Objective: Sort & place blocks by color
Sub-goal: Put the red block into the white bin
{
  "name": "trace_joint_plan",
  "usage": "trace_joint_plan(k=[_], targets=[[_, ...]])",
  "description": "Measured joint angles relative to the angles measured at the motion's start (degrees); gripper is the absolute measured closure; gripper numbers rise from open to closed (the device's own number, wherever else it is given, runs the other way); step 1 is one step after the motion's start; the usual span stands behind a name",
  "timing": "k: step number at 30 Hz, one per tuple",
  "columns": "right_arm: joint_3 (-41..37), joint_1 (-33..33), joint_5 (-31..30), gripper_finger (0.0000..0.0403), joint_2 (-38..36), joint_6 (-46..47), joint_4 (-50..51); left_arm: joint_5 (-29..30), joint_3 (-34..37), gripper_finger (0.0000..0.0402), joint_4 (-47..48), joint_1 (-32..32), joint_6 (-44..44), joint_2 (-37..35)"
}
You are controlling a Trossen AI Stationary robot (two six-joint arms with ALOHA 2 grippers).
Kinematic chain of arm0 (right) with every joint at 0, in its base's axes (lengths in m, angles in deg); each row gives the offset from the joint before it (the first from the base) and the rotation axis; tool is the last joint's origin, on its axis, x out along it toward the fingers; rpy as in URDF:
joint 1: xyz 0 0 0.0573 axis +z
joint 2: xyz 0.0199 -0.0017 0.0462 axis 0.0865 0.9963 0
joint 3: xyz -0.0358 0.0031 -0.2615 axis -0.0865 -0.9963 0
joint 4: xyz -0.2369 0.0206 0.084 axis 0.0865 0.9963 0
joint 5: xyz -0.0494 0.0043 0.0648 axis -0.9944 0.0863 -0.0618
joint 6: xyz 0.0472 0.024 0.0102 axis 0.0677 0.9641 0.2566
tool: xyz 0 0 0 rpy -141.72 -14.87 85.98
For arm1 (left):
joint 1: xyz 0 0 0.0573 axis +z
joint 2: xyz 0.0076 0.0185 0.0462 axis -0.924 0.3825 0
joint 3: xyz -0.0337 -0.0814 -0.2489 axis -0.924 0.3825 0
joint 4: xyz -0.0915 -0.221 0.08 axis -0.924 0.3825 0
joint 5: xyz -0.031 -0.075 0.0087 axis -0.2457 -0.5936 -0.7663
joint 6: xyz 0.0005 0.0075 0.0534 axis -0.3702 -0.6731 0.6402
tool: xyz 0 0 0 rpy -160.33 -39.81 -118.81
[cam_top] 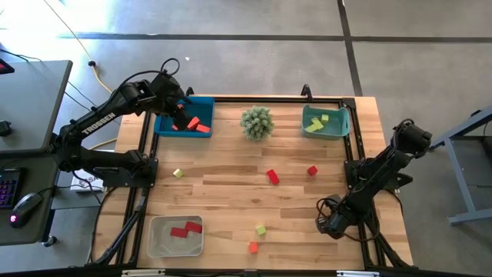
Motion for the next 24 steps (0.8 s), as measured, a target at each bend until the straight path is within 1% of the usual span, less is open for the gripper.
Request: trace_joint_plan(k=[7,12,17,20,24], targets=[[0.1,0.0,-0.4,0.0327,0.0,0.0,0.0,0.0,0.0,0.0208,0.0,0.0,0.0,0.0],[2.6,0.0,-2.0,0.0327,0.3,0.1,1.8,0.0,0.0,0.0208,0.0,0.0,0.0,0.0],[5.4,-0.1,-9.9,0.0327,0.4,1.6,1.7,-0.2,0.0,0.0209,0.0,0.0,0.0,0.0],[7.2,-0.1,-15.8,0.0327,0.4,3.4,1.6,-2.0,0.0,0.0209,0.0,0.0,0.0,0.0],[9.6,-1.3,-21.4,0.0327,0.3,3.9,2.0,-5.2,0.0,0.021,0.0,0.0,1.4,0.0]])
